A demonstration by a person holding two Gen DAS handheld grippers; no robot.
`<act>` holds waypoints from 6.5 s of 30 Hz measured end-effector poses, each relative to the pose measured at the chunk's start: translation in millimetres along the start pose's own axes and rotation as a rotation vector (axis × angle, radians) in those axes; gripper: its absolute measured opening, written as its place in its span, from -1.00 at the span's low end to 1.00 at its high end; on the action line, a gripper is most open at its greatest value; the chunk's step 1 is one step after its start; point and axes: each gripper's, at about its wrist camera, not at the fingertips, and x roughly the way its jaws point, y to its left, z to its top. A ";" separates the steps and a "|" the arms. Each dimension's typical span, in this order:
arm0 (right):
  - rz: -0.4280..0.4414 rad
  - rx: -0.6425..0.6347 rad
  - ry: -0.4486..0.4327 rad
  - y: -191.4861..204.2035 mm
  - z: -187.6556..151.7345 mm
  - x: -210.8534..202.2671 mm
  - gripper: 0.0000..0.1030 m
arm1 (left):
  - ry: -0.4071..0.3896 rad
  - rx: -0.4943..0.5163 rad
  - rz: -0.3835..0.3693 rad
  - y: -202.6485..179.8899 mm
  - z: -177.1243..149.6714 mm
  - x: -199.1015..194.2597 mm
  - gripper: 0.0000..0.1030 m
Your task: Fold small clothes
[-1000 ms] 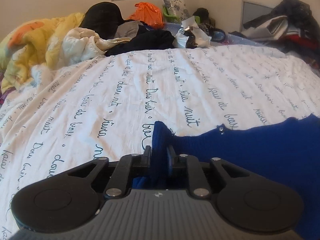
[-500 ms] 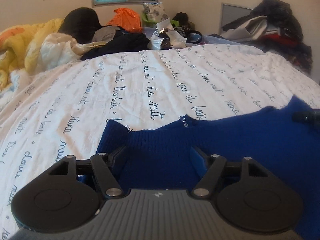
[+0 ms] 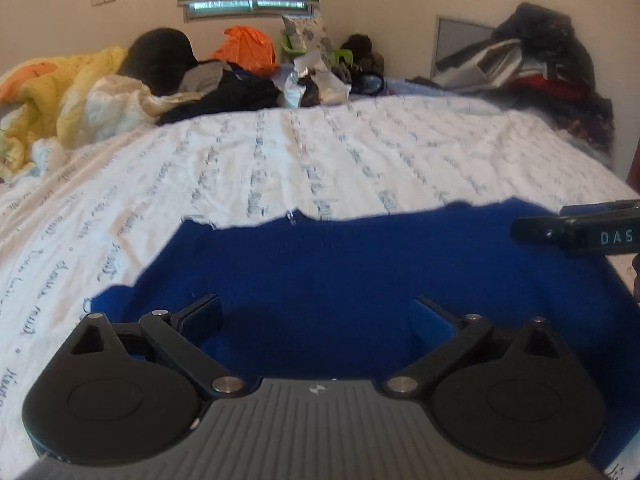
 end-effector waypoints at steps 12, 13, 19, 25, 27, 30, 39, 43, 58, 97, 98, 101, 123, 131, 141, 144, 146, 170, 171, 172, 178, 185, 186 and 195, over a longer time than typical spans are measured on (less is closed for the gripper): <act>-0.051 -0.069 0.037 20.0 -25.4 -9.0 0.91 | -0.012 -0.028 0.004 5.9 -14.9 9.3 1.00; -0.030 -0.086 0.036 25.2 -29.4 -12.8 0.93 | -0.012 -0.028 0.005 5.0 -15.7 9.0 1.00; -0.004 -0.063 0.026 14.6 -48.7 -7.7 1.00 | -0.013 -0.033 0.003 5.3 -16.2 8.5 1.00; -0.033 -0.083 0.027 20.4 -49.2 -6.1 1.00 | -0.014 -0.035 0.008 4.6 -16.3 9.2 1.00; -0.036 -0.083 0.026 20.7 -49.5 -6.3 1.00 | -0.014 -0.036 0.008 4.8 -16.5 9.1 1.00; -0.035 -0.084 0.027 20.5 -49.4 -6.0 1.00 | -0.014 -0.035 0.008 5.0 -16.5 9.0 1.00; -0.033 -0.076 0.023 20.9 -49.0 -6.8 1.00 | -0.016 -0.035 0.011 6.0 -17.5 8.3 1.00; -0.034 -0.076 0.023 21.3 -49.3 -6.8 1.00 | -0.016 -0.035 0.012 6.0 -17.5 8.2 1.00; -0.035 -0.074 0.023 22.5 -49.5 -7.8 1.00 | -0.018 -0.037 0.013 7.0 -17.5 7.9 1.00; -0.009 -0.123 0.119 38.5 -89.8 -68.6 1.00 | 0.095 -0.046 0.015 -15.2 -75.5 -77.0 1.00; -0.014 -0.121 0.128 39.0 -89.4 -70.6 1.00 | 0.080 -0.048 0.021 -15.4 -78.2 -77.8 1.00; -0.022 -0.131 0.046 39.7 -105.3 -75.2 1.00 | 0.013 -0.053 0.042 -18.3 -90.2 -79.7 1.00; -0.024 -0.119 0.043 38.2 -103.1 -73.9 1.00 | 0.010 -0.056 0.043 -19.4 -87.2 -78.8 1.00; -0.024 -0.119 0.043 38.3 -103.4 -73.8 1.00 | 0.013 -0.055 0.043 -18.8 -86.7 -81.0 1.00; -0.020 -0.117 0.042 39.5 -100.6 -74.8 1.00 | 0.006 -0.570 0.012 42.1 -108.4 -140.5 1.00; -0.017 -0.116 0.042 40.2 -100.3 -76.3 1.00 | 0.011 -0.759 -0.026 61.4 -111.4 -138.2 0.99; -0.015 -0.114 0.041 40.8 -100.4 -76.7 1.00 | -0.008 -0.862 -0.047 70.7 -110.4 -135.0 0.99; 0.414 0.452 0.036 -53.9 -42.3 -90.5 1.00 | -0.172 -0.148 0.057 -75.5 -19.0 -133.6 -0.93; 0.500 0.545 0.062 -70.7 -32.5 -81.2 1.00 | -0.191 -0.034 -0.006 -104.6 -18.5 -132.9 -0.93; 0.592 0.618 0.101 -84.5 -25.3 -69.3 1.00 | -0.199 0.063 -0.053 -129.7 -22.0 -130.9 -0.93; 0.720 0.759 0.326 -113.9 -13.5 5.4 1.00 | -0.140 0.327 -0.193 -196.6 -56.2 -116.2 -0.93; 0.661 0.731 0.342 -111.7 -6.5 27.8 1.00 | -0.152 0.364 -0.198 -193.6 -62.3 -116.5 -0.93; 0.650 0.717 0.344 -110.3 -4.8 31.9 0.95 | -0.152 0.370 -0.204 -195.5 -63.0 -114.7 -0.93; 0.495 0.428 0.229 -112.8 20.9 1.8 -0.78 | -0.226 0.434 -0.350 -218.1 -47.9 -123.5 -0.95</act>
